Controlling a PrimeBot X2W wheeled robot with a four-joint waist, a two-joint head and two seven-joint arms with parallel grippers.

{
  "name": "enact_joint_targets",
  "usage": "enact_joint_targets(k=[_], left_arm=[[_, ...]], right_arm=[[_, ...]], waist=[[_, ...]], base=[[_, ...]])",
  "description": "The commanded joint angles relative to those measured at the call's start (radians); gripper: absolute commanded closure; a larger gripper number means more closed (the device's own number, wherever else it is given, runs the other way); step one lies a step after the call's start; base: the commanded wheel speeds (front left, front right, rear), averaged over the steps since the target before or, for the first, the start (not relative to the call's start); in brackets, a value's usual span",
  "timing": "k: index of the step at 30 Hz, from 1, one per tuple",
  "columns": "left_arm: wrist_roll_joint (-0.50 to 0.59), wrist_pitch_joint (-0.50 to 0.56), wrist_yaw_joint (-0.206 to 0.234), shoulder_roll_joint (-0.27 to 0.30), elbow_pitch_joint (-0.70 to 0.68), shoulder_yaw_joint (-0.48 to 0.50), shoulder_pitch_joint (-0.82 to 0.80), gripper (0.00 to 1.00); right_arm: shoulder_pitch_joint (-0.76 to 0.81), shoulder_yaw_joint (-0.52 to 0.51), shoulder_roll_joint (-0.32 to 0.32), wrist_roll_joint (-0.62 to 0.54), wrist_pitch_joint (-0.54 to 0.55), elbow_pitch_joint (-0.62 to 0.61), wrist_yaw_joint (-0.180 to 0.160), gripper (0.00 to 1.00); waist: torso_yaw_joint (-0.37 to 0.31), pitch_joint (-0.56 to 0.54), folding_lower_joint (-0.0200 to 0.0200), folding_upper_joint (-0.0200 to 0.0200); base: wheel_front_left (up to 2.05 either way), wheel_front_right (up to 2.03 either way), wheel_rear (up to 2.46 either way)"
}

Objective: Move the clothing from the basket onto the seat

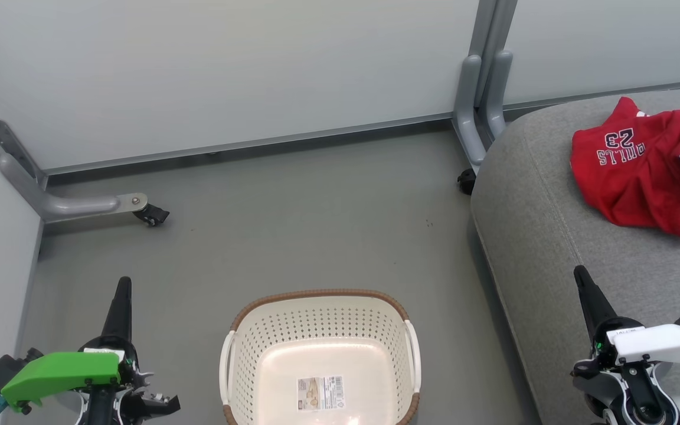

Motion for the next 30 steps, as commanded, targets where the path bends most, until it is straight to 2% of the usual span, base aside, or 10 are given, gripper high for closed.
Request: enact_joint_targets(k=[1,21,30], left_arm=[[-0.023,0.006,-0.007,0.005,-0.006,0.005,-0.02,1.0],[-0.16,0.041,-0.015,0.005,-0.004,0.022,-0.022,1.0],[-0.16,0.043,-0.015,0.005,-0.003,0.022,-0.019,1.0]], right_arm=[[-0.015,-0.005,-0.006,0.021,0.007,0.0,0.0,1.0],[-0.016,-0.023,-0.004,0.151,0.045,0.009,0.0,1.0],[-0.016,-0.025,-0.002,0.15,0.048,0.009,0.0,1.0]], waist=[[0.0,0.0,0.0,0.0],[-0.005,-0.007,0.0,0.0],[-0.005,-0.007,0.0,0.0]], base=[[0.0,0.0,0.0],[0.0,0.0,0.0],[0.0,0.0,0.0]])
